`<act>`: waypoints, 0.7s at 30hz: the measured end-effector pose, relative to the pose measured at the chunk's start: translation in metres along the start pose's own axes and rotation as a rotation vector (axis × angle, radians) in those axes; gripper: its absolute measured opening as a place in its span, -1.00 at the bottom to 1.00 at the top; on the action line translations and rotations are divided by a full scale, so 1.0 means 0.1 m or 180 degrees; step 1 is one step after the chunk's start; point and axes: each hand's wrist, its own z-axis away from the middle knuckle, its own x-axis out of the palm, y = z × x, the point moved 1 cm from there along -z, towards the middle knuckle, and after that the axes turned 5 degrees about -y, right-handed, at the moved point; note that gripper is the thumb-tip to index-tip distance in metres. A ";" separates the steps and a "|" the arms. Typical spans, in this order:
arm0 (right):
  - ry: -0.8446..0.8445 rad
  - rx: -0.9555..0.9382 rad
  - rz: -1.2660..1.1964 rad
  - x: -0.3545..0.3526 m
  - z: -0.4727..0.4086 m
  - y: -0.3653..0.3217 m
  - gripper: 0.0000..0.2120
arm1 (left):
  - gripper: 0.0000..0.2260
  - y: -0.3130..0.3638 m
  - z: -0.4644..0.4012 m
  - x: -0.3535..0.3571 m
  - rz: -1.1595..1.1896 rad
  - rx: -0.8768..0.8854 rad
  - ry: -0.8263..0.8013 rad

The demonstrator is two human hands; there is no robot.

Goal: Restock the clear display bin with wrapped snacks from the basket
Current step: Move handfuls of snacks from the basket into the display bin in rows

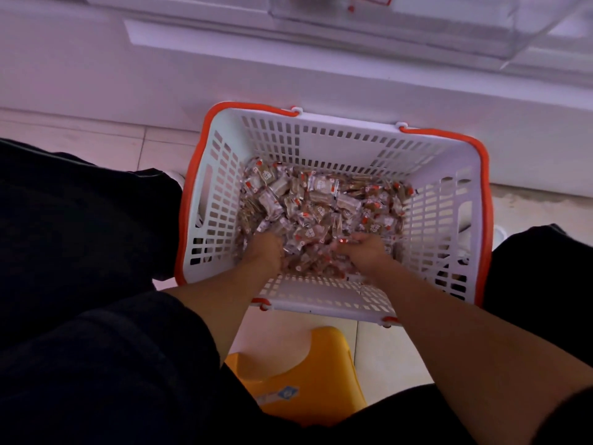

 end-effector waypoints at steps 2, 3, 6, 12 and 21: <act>0.0139 -0.0124 0.0107 -0.02 0.04 -0.07 -0.79 | -0.85 -0.02 0.05 -0.08 0.0526 -0.0090 0.0079; 0.0198 -0.0238 0.0198 -0.03 0.06 -0.10 -0.72 | -0.84 -0.01 0.07 -0.12 0.0703 -0.0055 0.0073; 0.0199 -0.0240 0.0427 -0.04 0.13 -0.17 -0.51 | -0.69 -0.07 0.16 -0.29 0.1250 -0.0043 0.0187; 0.0034 0.0001 0.1328 -0.08 0.17 -0.06 -0.64 | -0.84 -0.14 0.20 -0.24 0.0757 0.0484 -0.0384; 0.0125 -0.0724 0.2248 -0.01 0.34 0.06 -0.87 | -0.93 0.09 0.01 0.10 -0.0336 0.1037 -0.0290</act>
